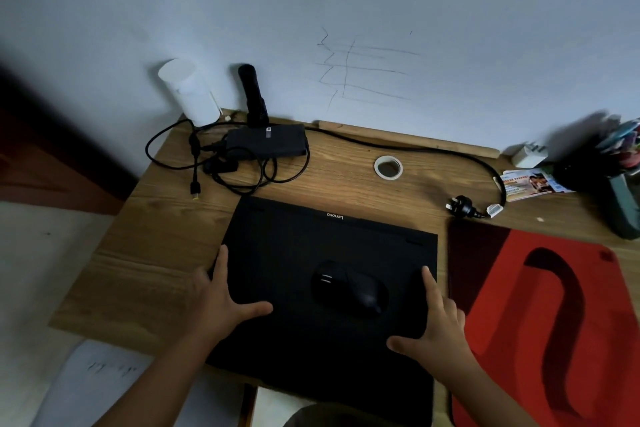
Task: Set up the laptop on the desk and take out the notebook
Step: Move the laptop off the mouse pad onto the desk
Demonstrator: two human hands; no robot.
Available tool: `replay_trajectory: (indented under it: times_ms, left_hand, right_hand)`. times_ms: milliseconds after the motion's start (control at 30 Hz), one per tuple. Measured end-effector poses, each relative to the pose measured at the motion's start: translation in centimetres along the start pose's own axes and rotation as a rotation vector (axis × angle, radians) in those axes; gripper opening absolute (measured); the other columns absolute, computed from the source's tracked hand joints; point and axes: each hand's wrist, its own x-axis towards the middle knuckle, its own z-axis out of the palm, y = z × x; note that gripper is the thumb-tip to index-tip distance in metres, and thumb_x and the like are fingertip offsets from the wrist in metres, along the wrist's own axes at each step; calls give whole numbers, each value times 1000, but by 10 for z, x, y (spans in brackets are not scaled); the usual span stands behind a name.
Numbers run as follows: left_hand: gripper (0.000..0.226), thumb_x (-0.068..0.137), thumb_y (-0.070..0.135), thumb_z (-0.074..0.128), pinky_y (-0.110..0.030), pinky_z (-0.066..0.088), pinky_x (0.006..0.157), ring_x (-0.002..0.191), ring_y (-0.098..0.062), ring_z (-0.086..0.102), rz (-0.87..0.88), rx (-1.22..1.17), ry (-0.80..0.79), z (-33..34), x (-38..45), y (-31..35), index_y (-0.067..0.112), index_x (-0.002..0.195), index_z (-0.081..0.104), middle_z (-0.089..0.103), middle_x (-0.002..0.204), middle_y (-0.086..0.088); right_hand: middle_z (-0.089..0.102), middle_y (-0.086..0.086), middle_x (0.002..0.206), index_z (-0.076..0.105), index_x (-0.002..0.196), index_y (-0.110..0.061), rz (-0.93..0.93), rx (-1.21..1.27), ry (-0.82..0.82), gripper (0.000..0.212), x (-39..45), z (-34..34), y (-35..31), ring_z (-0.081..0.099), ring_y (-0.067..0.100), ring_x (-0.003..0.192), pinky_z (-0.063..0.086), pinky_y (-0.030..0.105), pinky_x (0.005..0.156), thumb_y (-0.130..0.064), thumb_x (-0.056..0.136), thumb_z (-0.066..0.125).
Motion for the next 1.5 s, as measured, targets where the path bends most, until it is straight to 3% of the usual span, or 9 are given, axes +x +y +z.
replay_trajectory:
  times_ms: [333, 500, 700, 900, 1067, 1267, 1500]
  left_hand:
    - [130, 50, 54, 82, -49, 28, 110, 136, -30, 14, 13, 19, -25, 2, -1, 0, 35, 143, -7, 5, 147, -11]
    - [125, 54, 60, 77, -50, 25, 111, 137, -33, 11, -2, 177, -35, -3, -5, 15, 29, 144, -3, 6, 150, -15]
    - [95, 72, 45, 71, -44, 15, 115, 140, -27, 6, 393, 349, 47, 14, -27, 56, 22, 144, 13, 9, 154, -8]
    - [80, 78, 36, 67, -35, 25, 110, 137, -17, 19, 480, 205, -63, 32, -45, 79, 21, 143, 22, 21, 151, 0]
    - [78, 80, 32, 66, -33, 28, 109, 135, -14, 22, 503, 191, -111, 33, -48, 86, 23, 143, 21, 23, 150, 3]
    - [75, 83, 21, 63, -31, 32, 108, 131, -12, 31, 484, 183, -207, 50, -55, 114, 25, 143, 19, 31, 146, 3]
    - [67, 84, 15, 61, -27, 38, 103, 125, -8, 39, 558, 170, -225, 88, -66, 167, 24, 141, 27, 36, 142, 5]
  right_hand:
    - [27, 10, 134, -9, 144, -29, 3, -64, 21, 124, -6, 5, 2, 22, 28, 123, 24, 43, 109, -38, 59, 81]
    - [21, 12, 143, -9, 144, -26, 5, -175, 60, 123, -10, 3, -2, 18, 30, 131, 21, 43, 111, -47, 60, 78]
    - [0, 9, 155, -2, 145, -27, -238, -409, 89, 102, -12, 4, -25, 2, 29, 141, 10, 44, 115, -50, 73, 66]
    - [11, 6, 153, 13, 144, -22, -372, -401, 81, 83, -5, 4, -41, 9, 25, 140, 17, 38, 114, -45, 80, 61]
    - [23, 3, 150, 22, 143, -20, -416, -364, 54, 80, 3, -6, -33, 16, 21, 137, 24, 36, 114, -45, 78, 62]
    - [31, -1, 147, 16, 144, -22, -506, -325, -47, 78, 11, -11, -31, 24, 18, 136, 25, 34, 111, -36, 82, 61]
    - [44, 5, 133, 11, 145, -19, -522, -337, 22, 81, 22, -34, 4, 35, 23, 124, 32, 34, 107, -36, 80, 56]
